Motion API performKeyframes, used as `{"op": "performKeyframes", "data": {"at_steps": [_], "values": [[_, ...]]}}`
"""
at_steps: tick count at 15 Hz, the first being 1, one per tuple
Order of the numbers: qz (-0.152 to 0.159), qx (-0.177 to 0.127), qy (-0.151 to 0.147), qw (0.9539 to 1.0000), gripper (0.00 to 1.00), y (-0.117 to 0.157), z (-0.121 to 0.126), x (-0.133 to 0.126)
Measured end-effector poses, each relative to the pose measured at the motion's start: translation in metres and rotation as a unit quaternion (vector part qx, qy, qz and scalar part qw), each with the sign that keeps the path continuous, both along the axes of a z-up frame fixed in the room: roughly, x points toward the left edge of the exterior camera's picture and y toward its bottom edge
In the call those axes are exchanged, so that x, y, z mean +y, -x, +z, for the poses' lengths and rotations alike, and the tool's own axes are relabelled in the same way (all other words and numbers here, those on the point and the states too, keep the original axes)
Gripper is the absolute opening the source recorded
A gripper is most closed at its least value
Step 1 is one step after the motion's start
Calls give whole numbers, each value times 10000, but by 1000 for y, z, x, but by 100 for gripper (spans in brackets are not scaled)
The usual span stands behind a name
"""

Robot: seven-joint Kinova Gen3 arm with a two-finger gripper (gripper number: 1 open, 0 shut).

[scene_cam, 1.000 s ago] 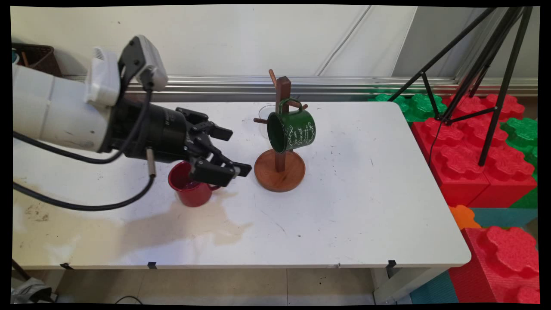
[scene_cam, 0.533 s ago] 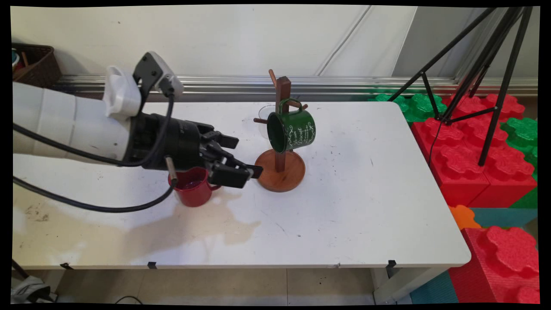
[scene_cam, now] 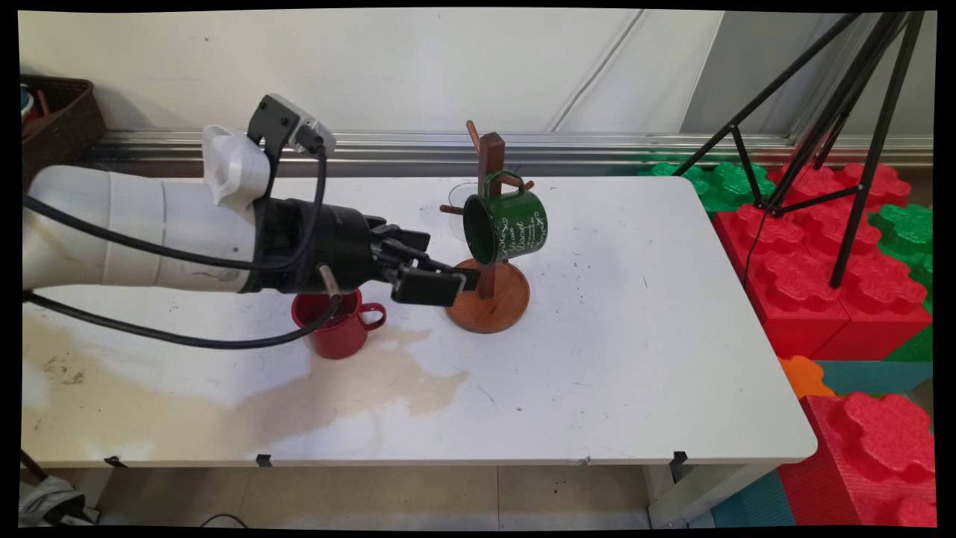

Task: Pick up the green mug from the rack

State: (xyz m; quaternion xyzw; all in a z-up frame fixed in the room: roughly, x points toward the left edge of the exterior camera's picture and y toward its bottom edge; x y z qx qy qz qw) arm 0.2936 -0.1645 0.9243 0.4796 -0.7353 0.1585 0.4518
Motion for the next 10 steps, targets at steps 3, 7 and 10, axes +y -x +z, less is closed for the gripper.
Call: {"op": "performKeyframes", "data": {"at_steps": [3, 7, 10], "values": [[287, 160, -41, 9995, 100, 5, -5, -2], [657, 327, -171, 9972, 100, 14, -7, -3], [976, 481, -288, 9936, 100, 24, -5, -3]]}}
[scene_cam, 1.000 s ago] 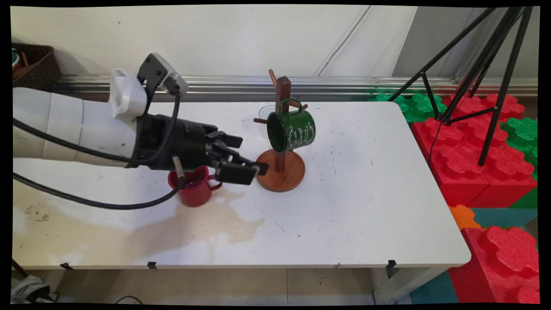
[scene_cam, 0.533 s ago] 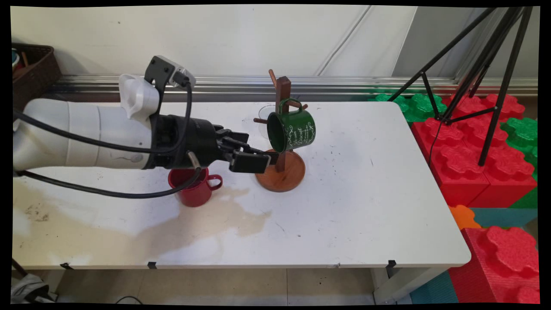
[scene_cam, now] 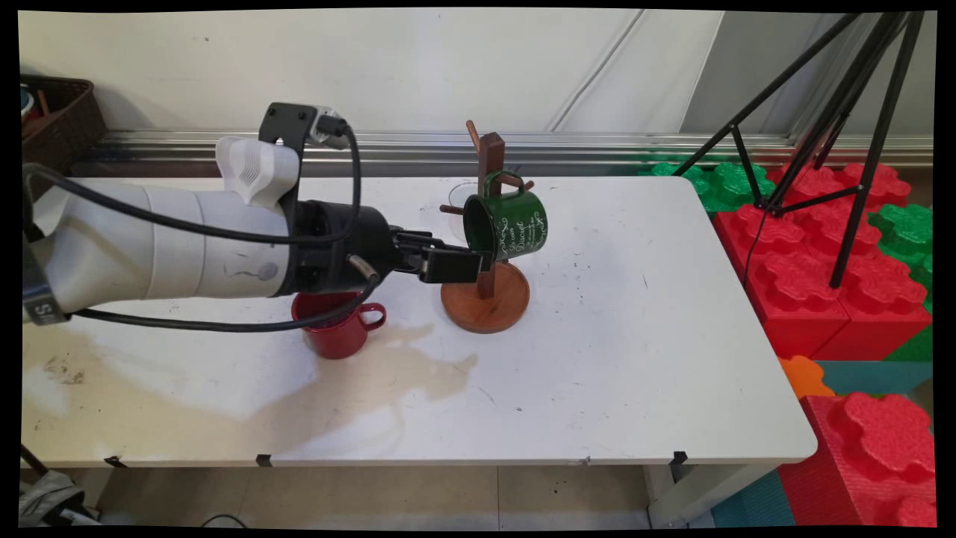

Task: Pick up the green mug from the rack

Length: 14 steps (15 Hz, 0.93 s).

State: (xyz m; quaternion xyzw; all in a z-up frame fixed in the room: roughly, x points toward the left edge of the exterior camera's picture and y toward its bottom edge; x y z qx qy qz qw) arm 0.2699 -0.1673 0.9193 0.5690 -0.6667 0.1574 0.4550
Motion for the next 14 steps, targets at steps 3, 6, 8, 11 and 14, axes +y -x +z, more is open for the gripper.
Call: {"op": "performKeyframes", "data": {"at_steps": [3, 6, 8, 11, 14], "values": [[181, 97, -68, 9998, 100, 6, 1, -1], [346, 189, -137, 9991, 100, 13, 3, -2], [445, 231, -213, 9985, 100, 19, 4, -3], [498, 249, -252, 9981, 100, 24, 5, -6], [506, 274, -210, 9981, 100, 28, 6, -12]]}}
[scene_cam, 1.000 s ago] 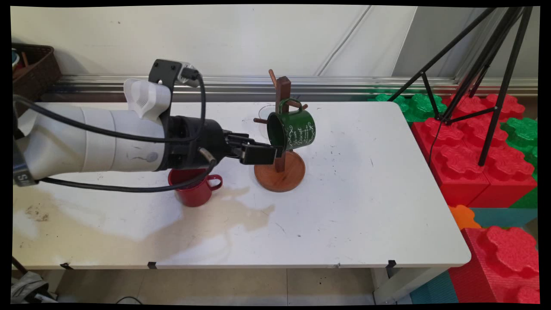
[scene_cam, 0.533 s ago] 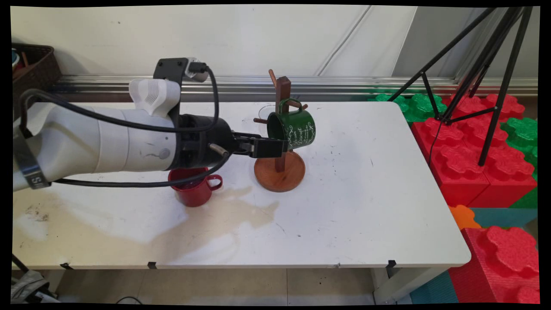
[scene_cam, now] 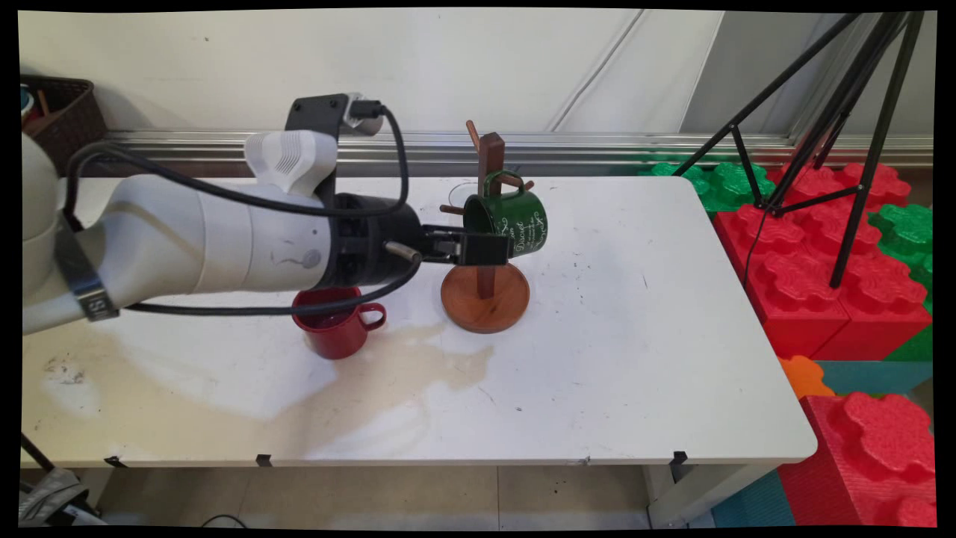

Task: Pick up the green mug from the rack

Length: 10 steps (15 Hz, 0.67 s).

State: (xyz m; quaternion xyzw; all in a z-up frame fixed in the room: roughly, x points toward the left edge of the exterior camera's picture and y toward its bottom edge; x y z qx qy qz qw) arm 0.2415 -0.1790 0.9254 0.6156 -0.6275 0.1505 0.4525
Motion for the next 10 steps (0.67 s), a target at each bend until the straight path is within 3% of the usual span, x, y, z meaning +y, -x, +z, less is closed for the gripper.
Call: {"op": "performKeyframes", "data": {"at_steps": [10], "values": [[-50, -156, 36, 9999, 100, 5, -9, -31]]}}
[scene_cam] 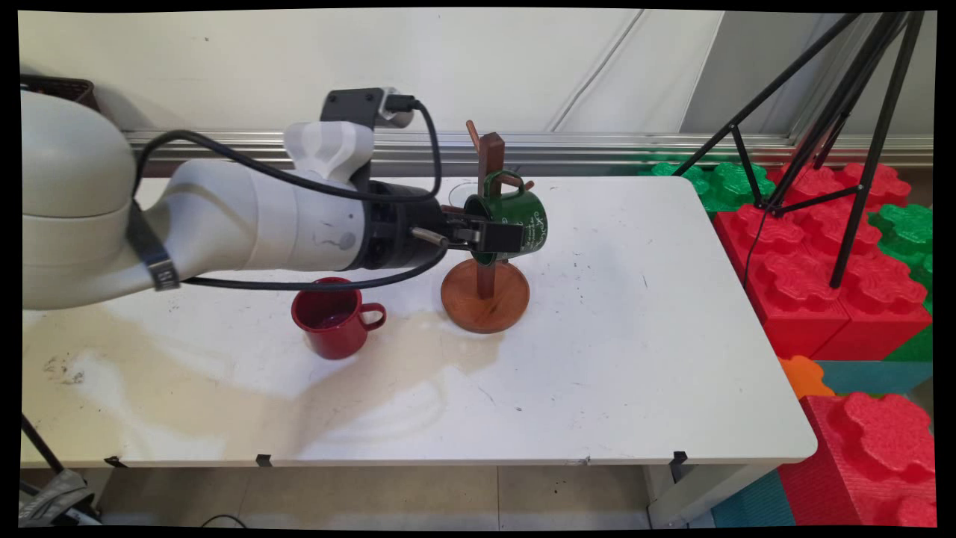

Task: Pick up the green mug from the rack

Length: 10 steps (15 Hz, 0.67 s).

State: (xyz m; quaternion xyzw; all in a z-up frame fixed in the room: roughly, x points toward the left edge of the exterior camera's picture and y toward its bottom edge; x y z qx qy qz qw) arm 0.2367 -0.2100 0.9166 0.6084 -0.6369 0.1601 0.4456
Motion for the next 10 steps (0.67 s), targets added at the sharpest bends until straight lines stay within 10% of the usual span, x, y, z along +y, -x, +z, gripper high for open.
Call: {"op": "performKeyframes", "data": {"at_steps": [10], "values": [[-192, -59, -54, 9998, 100, 19, -8, -23]]}}
